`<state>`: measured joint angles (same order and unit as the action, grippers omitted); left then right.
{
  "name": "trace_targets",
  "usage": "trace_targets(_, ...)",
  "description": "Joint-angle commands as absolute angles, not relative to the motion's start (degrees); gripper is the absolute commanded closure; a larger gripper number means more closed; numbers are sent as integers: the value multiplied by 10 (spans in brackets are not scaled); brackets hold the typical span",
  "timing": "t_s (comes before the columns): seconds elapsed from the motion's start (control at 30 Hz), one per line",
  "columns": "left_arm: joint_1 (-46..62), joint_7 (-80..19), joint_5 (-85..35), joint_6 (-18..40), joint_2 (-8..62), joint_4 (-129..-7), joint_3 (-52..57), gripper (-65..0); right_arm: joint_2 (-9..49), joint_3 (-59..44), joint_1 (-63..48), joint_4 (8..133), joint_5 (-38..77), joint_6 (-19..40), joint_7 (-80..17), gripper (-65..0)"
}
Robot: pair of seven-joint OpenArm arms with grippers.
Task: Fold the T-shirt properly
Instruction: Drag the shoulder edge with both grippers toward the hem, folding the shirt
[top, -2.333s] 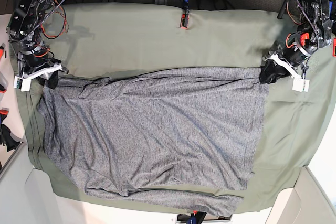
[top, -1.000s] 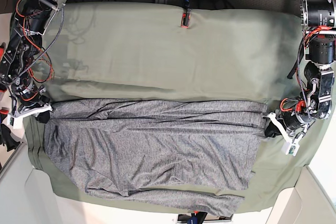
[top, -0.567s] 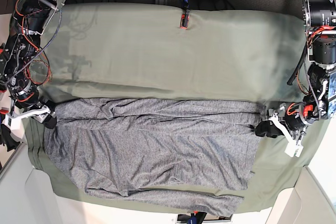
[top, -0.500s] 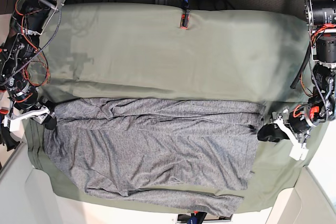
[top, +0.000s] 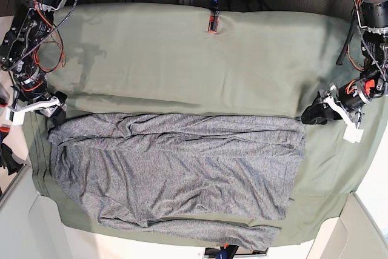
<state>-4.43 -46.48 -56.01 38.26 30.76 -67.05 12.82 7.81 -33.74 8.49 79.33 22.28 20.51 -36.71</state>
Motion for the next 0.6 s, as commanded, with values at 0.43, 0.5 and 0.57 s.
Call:
trace_targets(0.43,-56,-376,-453,289,250,-669,136,-342,76,-337,150,711,203,192,-319,-369)
trace_targets(0.5,-68,-376,-447,289,245,-654,136,-342,76,-337,163,697,203,192,-319,-369)
trace_targets(0.57,-84,-375,-439,286,241,-630,136,-342,76,-337,174,682,204,192,-319,-369)
